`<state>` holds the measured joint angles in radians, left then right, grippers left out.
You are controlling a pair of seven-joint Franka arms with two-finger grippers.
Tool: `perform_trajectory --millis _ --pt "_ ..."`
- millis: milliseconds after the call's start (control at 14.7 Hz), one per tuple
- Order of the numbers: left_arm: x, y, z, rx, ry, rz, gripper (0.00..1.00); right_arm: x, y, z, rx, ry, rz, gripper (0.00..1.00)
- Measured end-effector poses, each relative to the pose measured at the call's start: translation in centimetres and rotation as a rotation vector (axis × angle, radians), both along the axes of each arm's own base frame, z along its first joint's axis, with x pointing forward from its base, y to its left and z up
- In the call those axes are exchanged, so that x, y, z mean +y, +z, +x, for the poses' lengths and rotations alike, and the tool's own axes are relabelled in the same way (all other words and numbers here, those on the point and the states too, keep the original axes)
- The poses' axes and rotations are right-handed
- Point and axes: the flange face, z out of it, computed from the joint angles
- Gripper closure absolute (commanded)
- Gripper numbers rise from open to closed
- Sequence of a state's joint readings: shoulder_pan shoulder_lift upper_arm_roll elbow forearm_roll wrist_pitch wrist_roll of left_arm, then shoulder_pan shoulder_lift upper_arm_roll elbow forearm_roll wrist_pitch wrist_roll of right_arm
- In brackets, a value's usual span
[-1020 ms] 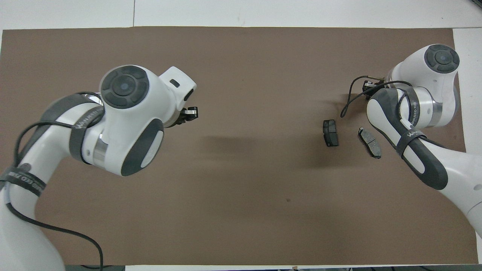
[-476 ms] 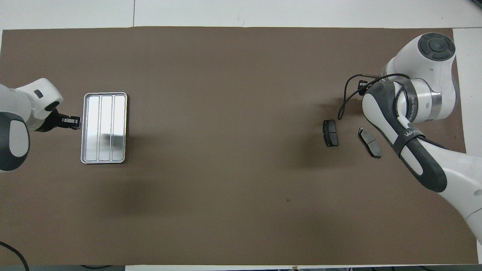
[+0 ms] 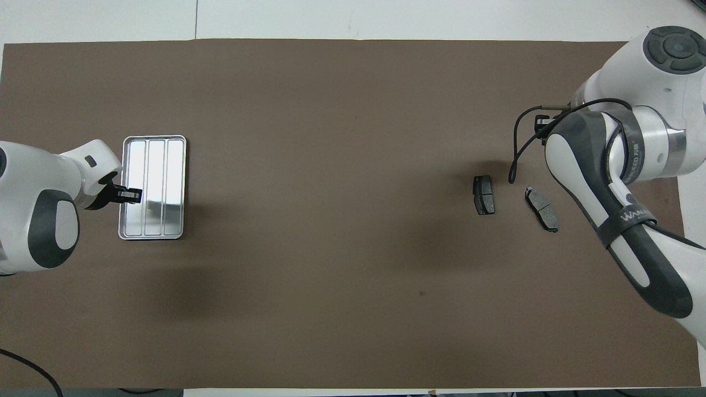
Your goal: Pick bearing gear from pile to tray
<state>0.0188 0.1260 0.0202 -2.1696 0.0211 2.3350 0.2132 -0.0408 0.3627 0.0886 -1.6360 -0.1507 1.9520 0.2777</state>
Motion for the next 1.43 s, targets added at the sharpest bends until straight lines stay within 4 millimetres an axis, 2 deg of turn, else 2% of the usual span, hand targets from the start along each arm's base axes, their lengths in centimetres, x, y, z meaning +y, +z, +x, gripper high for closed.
perform_trajectory --millis 272,476,680,952,1156,1224,1292,1360,1428 --pt "-0.6 -2.0 -1.1 -0.027 0.009 -0.002 0.91 6.0 4.6 -2.0 -0.004 0.087 0.017 1.0" --pt "-2.2 -2.5 -1.4 -0.026 0.014 -0.005 0.91 11.0 6.7 -3.5 -0.019 0.077 0.03 1.0" --pt "-2.8 -3.1 -1.7 -0.034 0.018 -0.006 0.91 16.9 7.8 -5.3 -0.042 0.009 0.053 1.0" --pt "-2.7 -3.4 -2.0 -0.036 0.02 -0.006 0.91 23.6 8.5 -8.0 -0.059 -0.144 0.082 1.0" --pt "-2.7 -3.4 -2.0 -0.037 0.021 -0.006 0.89 27.0 8.9 -9.7 -0.063 -0.197 0.098 1.0" --pt "-2.7 -3.5 -2.0 -0.036 0.021 -0.006 0.77 27.8 9.1 -10.1 -0.066 -0.216 0.104 1.0" --pt "-2.7 -3.4 -2.0 -0.036 0.021 -0.006 0.51 28.7 9.2 -10.6 -0.069 -0.23 0.11 1.0" --pt "-2.7 -3.5 -2.0 -0.036 0.021 -0.006 0.33 29.8 9.2 -11.2 -0.072 -0.238 0.116 1.0" --pt "-2.6 -3.5 -2.0 -0.036 0.021 -0.006 0.3 31.1 9.2 -11.9 -0.078 -0.248 0.125 1.0"
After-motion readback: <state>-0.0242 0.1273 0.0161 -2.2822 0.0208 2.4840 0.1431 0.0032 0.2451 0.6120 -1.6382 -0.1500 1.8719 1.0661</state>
